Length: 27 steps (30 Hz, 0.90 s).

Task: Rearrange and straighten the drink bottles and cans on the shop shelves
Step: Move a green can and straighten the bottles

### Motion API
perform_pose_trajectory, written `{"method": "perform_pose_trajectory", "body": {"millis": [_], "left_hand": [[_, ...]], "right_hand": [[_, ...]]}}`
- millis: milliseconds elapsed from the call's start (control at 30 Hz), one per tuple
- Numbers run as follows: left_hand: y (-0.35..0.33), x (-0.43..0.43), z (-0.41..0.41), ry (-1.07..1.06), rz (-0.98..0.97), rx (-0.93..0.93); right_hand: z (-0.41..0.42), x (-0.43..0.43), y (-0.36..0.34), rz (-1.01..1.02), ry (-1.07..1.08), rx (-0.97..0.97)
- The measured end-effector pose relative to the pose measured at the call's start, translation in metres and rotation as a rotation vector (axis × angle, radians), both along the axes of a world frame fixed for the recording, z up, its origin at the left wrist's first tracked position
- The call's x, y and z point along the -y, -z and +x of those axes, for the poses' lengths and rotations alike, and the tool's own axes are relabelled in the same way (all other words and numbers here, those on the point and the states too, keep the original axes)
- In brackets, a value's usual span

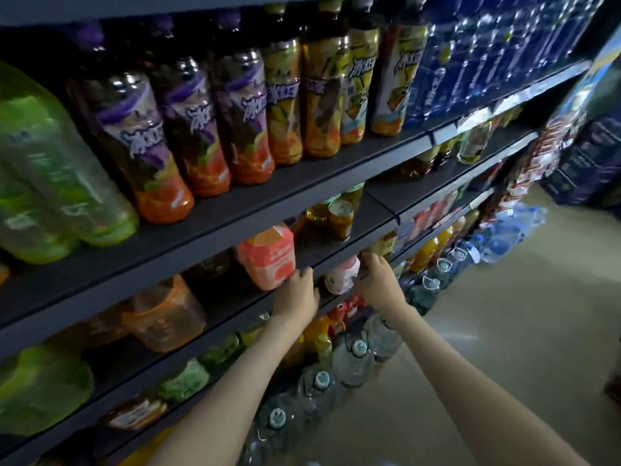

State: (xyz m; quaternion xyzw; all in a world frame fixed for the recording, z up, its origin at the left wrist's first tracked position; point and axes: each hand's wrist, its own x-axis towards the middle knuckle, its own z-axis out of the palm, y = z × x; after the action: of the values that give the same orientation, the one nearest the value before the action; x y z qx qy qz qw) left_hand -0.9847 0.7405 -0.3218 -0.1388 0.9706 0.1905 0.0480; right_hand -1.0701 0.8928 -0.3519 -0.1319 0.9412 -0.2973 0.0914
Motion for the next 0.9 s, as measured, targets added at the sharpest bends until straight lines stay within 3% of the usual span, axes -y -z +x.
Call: {"method": "perform_pose_trajectory", "body": {"millis": [167,300,467,700,900], "left_hand": [[0.023,-0.014,-0.066,-0.094,-0.061,0.033],[0.034,-0.029,-0.097,-0.274,-0.074,0.048],[0.045,-0.05,-0.116,-0.486,0.005,0.004],[0.045,-0.067,-0.104,-0.621,0.076,-0.071],[0.039,-0.063,-0.051,-0.708,0.417,-0.327]], "right_hand": [[-0.085,0.01,0.021,-0.198,0.025,0.122],[-0.135,0.029,0.032,-0.366,-0.103,0.188],[-0.169,0.047,0.041,-0.408,-0.174,0.243],[-0.148,0.03,0.03,-0.402,-0.331,0.221],[-0.078,0.035,-0.012,-0.41,-0.567,0.315]]}}
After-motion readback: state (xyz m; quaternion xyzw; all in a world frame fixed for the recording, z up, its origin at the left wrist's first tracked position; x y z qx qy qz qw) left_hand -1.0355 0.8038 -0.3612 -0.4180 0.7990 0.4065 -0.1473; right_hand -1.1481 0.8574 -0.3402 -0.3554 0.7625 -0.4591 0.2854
